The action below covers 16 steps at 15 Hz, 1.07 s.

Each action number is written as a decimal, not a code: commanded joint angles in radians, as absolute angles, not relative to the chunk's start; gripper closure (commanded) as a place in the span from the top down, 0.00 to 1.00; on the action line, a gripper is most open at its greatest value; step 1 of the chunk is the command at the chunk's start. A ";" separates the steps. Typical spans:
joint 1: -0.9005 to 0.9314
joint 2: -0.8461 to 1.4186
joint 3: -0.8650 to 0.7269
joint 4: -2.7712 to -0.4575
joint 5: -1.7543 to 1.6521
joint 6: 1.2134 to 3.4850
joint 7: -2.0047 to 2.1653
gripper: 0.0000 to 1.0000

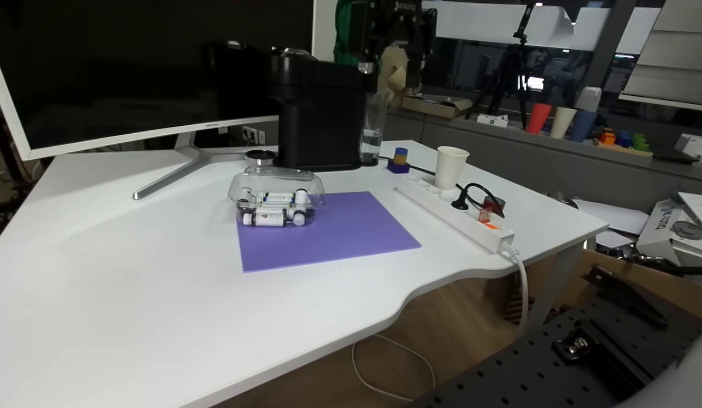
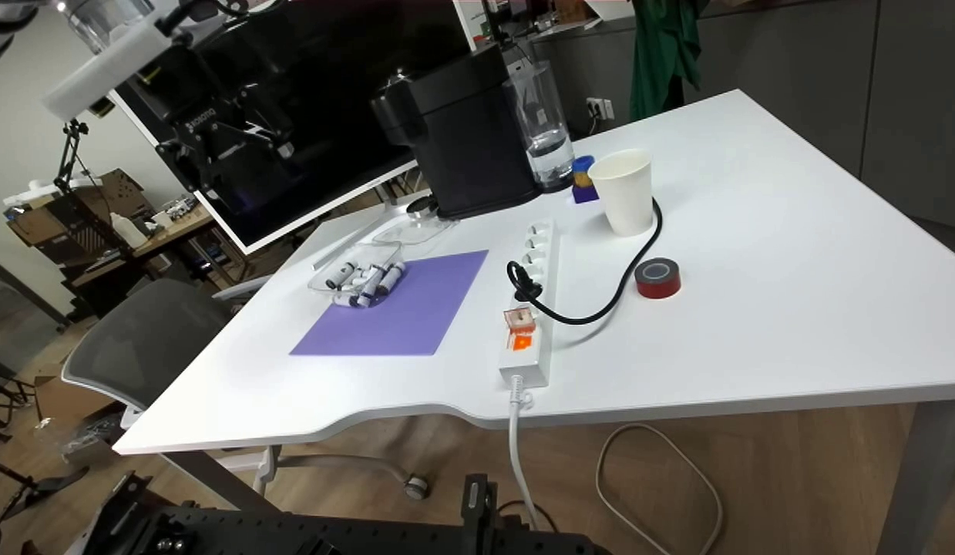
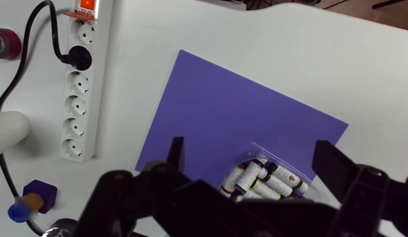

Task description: Pick a bottle from the box and place it on the purple mat

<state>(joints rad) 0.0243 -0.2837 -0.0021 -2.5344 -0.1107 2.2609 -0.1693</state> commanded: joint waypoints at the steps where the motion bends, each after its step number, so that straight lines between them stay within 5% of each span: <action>1: 0.031 -0.154 0.028 -2.462 -0.036 2.359 0.005 1.00; 9: 0.075 0.256 0.051 -2.231 0.016 2.691 0.398 1.00; 16: 0.181 0.459 -0.044 -2.058 0.039 2.701 0.564 1.00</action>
